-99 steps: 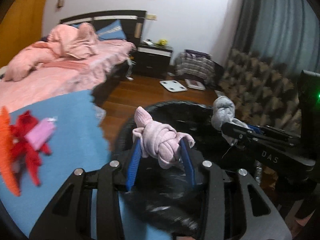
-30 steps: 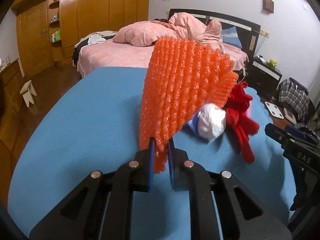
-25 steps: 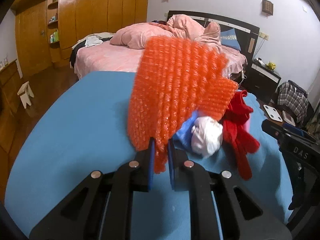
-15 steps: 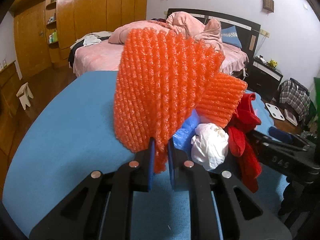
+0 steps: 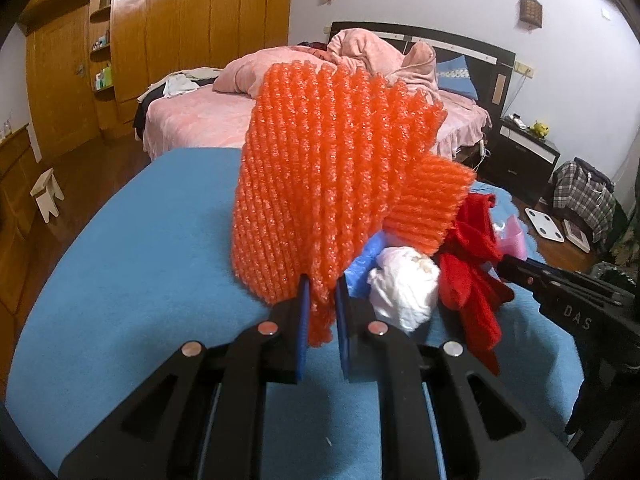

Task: Collect trash
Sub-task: 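Grasp the pink packet with the right gripper while the left gripper holds the mesh sleeve, then move both grippers over the black bin and release the mesh sleeve and packet, then grasp the blue plastic bag with the left gripper, then grasp the white tissue ball with the right gripper while the left gripper holds the blue bag, then carry the blue bag and tissue over the black bin and open both grippers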

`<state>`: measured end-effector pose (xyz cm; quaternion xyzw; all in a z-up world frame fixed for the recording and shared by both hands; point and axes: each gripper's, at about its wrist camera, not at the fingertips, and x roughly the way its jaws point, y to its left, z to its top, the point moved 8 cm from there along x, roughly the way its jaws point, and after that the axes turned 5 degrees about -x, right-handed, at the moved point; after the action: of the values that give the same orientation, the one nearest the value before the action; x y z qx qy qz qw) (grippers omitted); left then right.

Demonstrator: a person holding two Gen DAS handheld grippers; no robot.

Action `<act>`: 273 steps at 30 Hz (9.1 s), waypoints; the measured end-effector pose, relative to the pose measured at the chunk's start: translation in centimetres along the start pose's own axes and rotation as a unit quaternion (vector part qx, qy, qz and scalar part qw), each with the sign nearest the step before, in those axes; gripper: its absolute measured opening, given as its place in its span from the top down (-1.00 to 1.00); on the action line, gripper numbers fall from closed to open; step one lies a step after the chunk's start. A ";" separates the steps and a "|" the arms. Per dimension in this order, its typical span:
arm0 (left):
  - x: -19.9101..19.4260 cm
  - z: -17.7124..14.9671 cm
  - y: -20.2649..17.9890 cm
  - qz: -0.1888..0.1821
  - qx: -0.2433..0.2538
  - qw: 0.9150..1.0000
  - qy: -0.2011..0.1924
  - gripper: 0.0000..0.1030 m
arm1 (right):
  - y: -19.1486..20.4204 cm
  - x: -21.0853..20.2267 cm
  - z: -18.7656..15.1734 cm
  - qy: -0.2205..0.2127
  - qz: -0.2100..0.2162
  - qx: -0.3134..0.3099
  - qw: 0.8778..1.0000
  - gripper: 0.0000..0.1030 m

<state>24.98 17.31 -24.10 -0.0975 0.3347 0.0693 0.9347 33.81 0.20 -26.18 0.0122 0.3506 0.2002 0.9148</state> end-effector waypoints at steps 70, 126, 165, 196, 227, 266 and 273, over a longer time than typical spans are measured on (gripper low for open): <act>-9.5 -8.8 -27.2 -0.278 0.161 0.946 0.039 -0.37 | -23.3 -28.2 -9.8 -0.083 -0.234 0.124 0.961 -0.57; 5.8 3.0 2.6 -0.029 -0.001 0.999 0.038 -0.31 | -0.5 -1.4 0.7 -0.029 -0.064 -0.025 0.997 -0.73; -1.1 2.9 8.4 -0.018 -0.016 1.000 -0.011 0.53 | 9.6 -1.6 1.6 -0.032 0.050 -0.067 0.996 0.14; -1.1 0.5 8.4 -0.034 -0.017 0.999 0.016 0.53 | 10.0 0.4 -2.0 0.024 0.059 -0.070 0.996 0.38; -7.2 -0.5 -3.4 -0.109 0.038 0.993 -0.009 0.53 | 1.1 -12.2 -1.8 -0.046 -0.025 -0.022 0.998 0.38; -8.4 -8.6 -34.2 -0.338 0.171 0.923 0.064 0.03 | -25.7 -27.1 -11.3 -0.059 -0.252 0.141 0.956 0.28; -8.4 -7.5 -31.3 -0.313 0.153 0.936 0.045 -0.53 | -26.5 -27.4 -11.5 -0.062 -0.269 0.152 0.949 -0.53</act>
<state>20.00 -15.31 -20.13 -0.0564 0.3359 -0.2834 0.8965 17.37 -35.79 -21.75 0.0691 0.3097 -0.1100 0.9419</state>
